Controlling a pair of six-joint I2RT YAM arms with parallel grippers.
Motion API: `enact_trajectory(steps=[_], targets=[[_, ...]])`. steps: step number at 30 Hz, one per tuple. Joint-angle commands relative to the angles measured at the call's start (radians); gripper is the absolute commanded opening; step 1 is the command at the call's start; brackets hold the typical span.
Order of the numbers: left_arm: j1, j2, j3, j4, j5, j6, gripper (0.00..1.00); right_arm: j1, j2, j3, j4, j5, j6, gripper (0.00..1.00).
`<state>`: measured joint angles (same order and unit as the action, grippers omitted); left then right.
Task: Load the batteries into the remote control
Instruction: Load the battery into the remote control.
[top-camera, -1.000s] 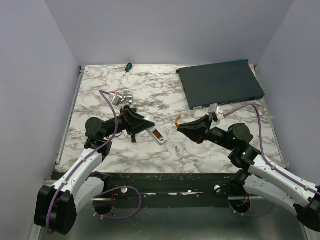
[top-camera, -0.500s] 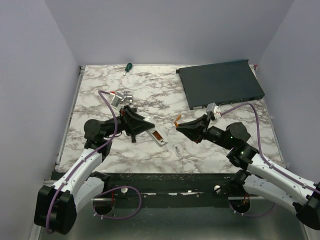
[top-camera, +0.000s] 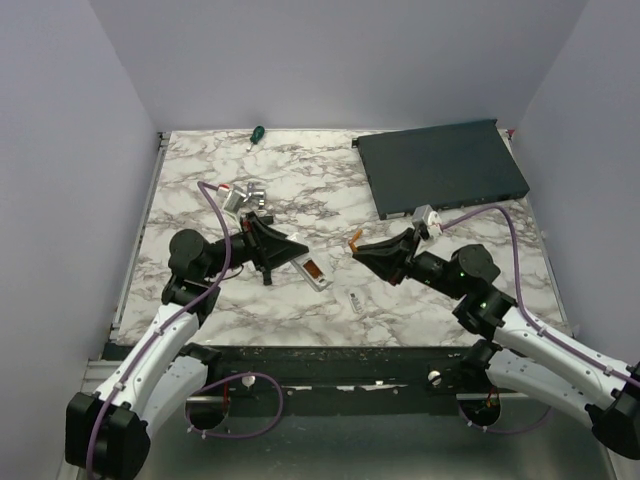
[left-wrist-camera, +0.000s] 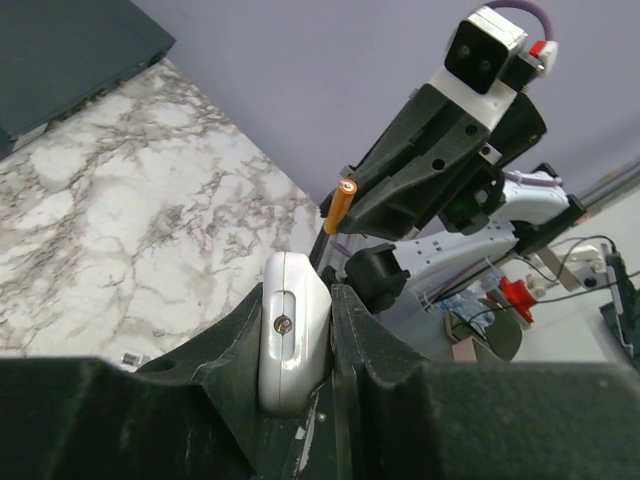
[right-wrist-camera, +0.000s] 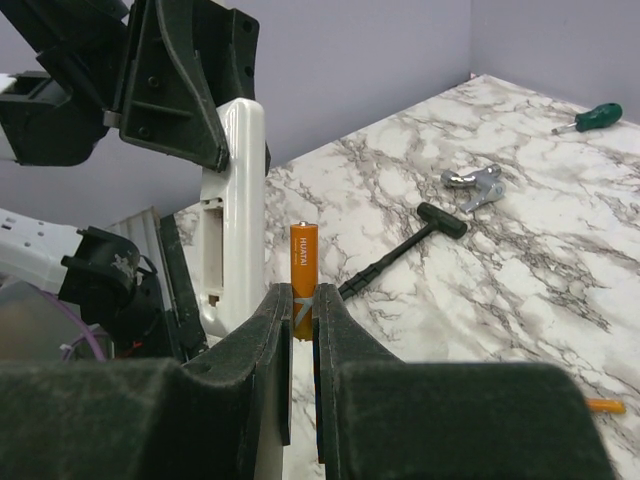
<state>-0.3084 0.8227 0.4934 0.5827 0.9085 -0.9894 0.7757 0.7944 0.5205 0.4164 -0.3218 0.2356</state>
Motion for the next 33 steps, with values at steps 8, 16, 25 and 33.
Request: enact_trajectory(steps=[8,16,25,33], targets=[[-0.057,-0.091,0.099,-0.353,-0.217,0.235,0.00,0.000,0.009,-0.063,0.118,-0.091,-0.050,0.01],[-0.095,-0.144,0.111,-0.411,-0.277,0.338,0.00,0.000,-0.009,-0.091,0.149,-0.107,-0.065,0.01],[-0.176,-0.165,0.158,-0.530,-0.400,0.452,0.00,0.000,-0.006,-0.087,0.152,-0.107,-0.065,0.01],[-0.307,-0.201,0.169,-0.549,-0.416,0.529,0.00,0.000,-0.046,-0.086,0.111,-0.068,-0.061,0.01]])
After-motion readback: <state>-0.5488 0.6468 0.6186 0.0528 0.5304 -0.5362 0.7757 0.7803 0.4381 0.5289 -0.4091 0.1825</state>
